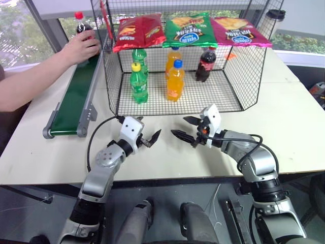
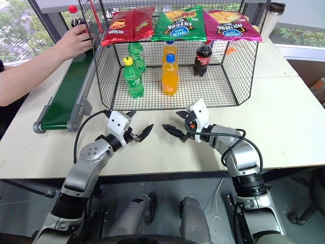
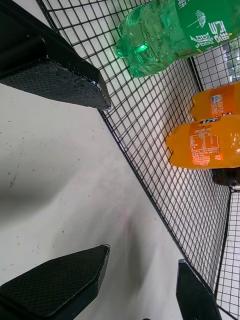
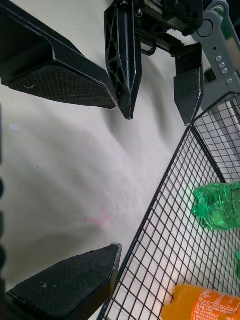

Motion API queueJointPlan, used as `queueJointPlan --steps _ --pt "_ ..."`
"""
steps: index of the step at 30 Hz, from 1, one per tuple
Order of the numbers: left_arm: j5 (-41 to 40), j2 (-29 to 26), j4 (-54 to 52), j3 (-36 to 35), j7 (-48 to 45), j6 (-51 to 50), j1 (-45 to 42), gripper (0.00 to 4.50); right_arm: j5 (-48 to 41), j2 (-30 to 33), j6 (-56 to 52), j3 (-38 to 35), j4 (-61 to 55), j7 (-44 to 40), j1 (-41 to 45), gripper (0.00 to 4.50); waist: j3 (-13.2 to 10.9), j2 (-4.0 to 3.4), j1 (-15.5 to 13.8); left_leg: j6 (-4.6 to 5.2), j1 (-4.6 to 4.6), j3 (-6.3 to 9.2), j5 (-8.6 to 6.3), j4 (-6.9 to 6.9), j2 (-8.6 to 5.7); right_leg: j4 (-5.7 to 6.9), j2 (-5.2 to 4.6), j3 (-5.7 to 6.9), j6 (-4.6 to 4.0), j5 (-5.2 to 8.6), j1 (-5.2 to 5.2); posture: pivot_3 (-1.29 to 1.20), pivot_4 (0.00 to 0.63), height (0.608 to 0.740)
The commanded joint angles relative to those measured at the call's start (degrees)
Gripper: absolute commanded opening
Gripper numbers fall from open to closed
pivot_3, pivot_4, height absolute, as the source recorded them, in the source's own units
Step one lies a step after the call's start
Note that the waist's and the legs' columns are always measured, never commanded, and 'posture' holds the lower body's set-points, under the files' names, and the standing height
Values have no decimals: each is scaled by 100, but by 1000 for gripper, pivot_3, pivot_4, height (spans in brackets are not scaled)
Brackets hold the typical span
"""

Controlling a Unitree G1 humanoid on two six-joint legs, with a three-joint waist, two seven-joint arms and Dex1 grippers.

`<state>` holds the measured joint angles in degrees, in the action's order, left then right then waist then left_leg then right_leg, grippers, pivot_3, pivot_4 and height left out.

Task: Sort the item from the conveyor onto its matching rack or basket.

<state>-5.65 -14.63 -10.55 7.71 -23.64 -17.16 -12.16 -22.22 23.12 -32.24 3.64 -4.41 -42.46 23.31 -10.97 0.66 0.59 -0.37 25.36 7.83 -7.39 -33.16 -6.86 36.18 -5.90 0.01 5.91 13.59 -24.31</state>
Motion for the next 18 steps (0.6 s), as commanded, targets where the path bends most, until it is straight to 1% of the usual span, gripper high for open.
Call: queueJointPlan --steps 1,13,16,18 --pt "12 3 -72 9 -30 90 -85 4500 -92 11 10 -46 -290 -33 142 4432 0 0 0 0 0 0 0 0 0 0 0 0 0 0 0 0 150 738" --pt "-4 16 -111 -30 -8 114 -63 4500 -100 8 5 -32 -294 -74 182 4432 0 0 0 0 0 0 0 0 0 0 0 0 0 0 0 0 150 738" --pt "-27 -23 -254 -81 10 18 -5 4500 -100 3 -3 -27 -314 -75 190 4432 0 0 0 0 0 0 0 0 0 0 0 0 0 0 0 0 150 738" --pt "-143 -71 -541 -287 65 -106 123 4500 -126 13 -30 -30 -384 -91 197 4432 0 0 3 0 0 0 0 0 0 0 0 0 0 0 0 0 150 738"
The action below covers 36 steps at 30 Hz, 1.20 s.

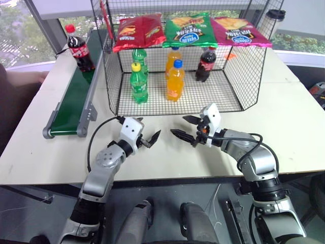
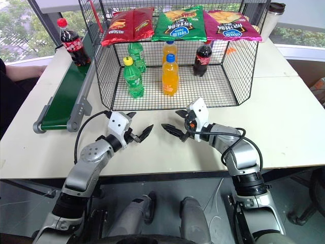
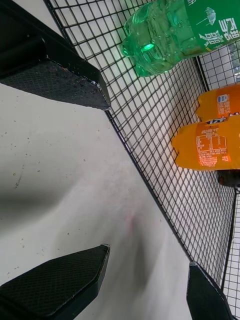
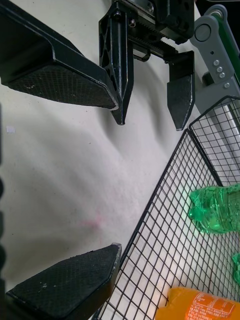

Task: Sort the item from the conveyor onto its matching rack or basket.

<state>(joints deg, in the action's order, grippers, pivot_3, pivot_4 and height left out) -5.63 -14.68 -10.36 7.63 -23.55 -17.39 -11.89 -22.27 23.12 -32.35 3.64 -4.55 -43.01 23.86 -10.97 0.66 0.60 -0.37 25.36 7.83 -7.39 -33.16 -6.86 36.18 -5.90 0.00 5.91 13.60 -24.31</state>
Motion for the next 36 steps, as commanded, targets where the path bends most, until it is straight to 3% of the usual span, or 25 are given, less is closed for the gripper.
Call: queueJointPlan --steps 1,9,17,36 --pt "-179 -110 -764 -431 123 -161 172 4500 -149 28 -50 -34 -430 -58 153 4432 0 0 7 0 0 0 0 0 0 0 0 0 0 0 -1 0 150 738" --pt "-1202 -314 -1934 -2518 788 -1272 339 4500 -794 249 -648 -67 -1249 -482 452 4432 0 0 12 -1 0 1 0 3 13 0 6 1 12 8 -5 0 150 738" --pt "-1480 -910 -1263 -3881 1021 -1321 361 4500 -1232 342 -847 56 -1709 -794 782 4432 0 1 -9 -1 0 0 -1 3 13 -2 6 1 -6 -2 -4 0 150 738" --pt "-1404 -1031 -281 -3655 1035 -789 107 4500 -1083 343 -729 95 -1648 -648 702 4432 2 3 0 -2 2 -1 -2 6 15 -8 1 0 -10 -4 -6 0 150 738"
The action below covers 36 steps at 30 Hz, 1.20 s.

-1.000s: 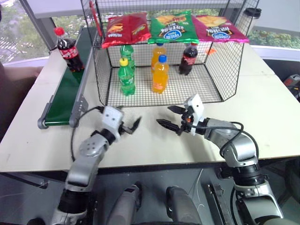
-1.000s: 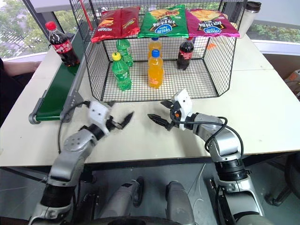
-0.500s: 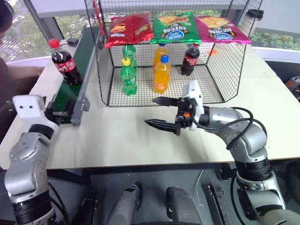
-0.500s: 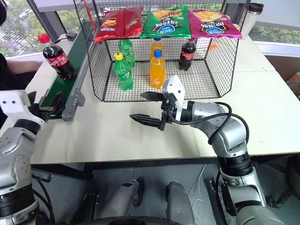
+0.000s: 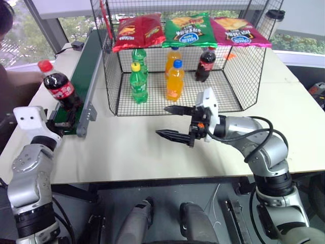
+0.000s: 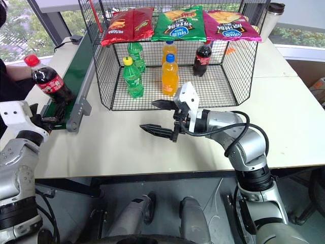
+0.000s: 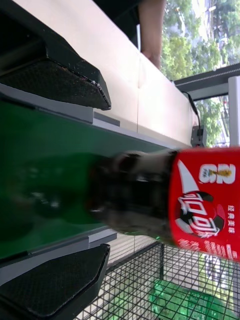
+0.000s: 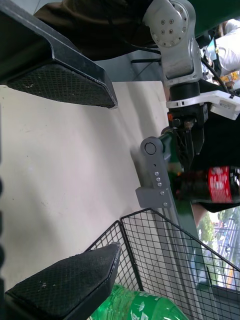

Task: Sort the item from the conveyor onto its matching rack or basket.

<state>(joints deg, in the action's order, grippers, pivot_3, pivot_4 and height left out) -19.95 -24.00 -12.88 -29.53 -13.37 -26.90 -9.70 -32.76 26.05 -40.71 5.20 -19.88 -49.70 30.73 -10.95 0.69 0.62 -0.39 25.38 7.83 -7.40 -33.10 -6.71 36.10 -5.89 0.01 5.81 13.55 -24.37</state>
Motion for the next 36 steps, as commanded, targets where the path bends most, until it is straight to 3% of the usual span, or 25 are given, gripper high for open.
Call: queueJointPlan --steps 1,7,11,17,21,26,29,36 --pt "39 -102 -8 92 13 179 -130 4500 -31 54 110 -61 -110 24 16 4432 0 0 0 0 0 0 0 0 0 0 0 0 0 0 0 0 150 738" --pt "27 -109 102 200 -47 327 -139 4500 20 72 135 -50 -60 58 36 4432 0 0 1 0 0 0 0 1 0 0 0 0 0 0 -1 0 150 738" --pt "-618 45 -65 -116 -146 267 -271 2949 64 85 154 -52 -34 70 37 4500 0 0 -4 0 1 0 0 1 1 0 0 0 0 0 -2 0 150 738" --pt "-1500 -148 -277 -343 -147 -275 -693 2940 43 107 119 -63 -71 75 58 4500 -6 12 -1 0 5 3 0 0 2 0 1 3 0 0 -3 0 150 738" --pt "-1711 -395 -580 347 -658 -654 -735 2940 -132 50 1 -180 -109 133 206 4500 -6 12 4 0 6 0 0 1 1 -2 2 2 -1 -1 -5 0 150 738" --pt "-1293 -513 -695 1880 -1608 -540 -629 2940 -501 -101 -246 -419 -92 350 516 4500 -6 12 -4 0 5 -3 0 1 -2 -2 2 1 -2 -1 -2 0 150 738" --pt "-927 -454 -632 2759 -2056 -298 -708 2940 -670 -127 -352 -528 -86 449 642 4500 -7 11 2 0 6 -3 0 2 -1 -4 0 -1 -3 -1 -3 0 150 738" --pt "-228 101 12 3909 -2541 426 -1223 2940 -855 -95 -464 -566 -190 604 689 4500 -8 9 2 0 9 -3 0 12 11 -4 3 -1 -9 -3 -14 0 150 738"
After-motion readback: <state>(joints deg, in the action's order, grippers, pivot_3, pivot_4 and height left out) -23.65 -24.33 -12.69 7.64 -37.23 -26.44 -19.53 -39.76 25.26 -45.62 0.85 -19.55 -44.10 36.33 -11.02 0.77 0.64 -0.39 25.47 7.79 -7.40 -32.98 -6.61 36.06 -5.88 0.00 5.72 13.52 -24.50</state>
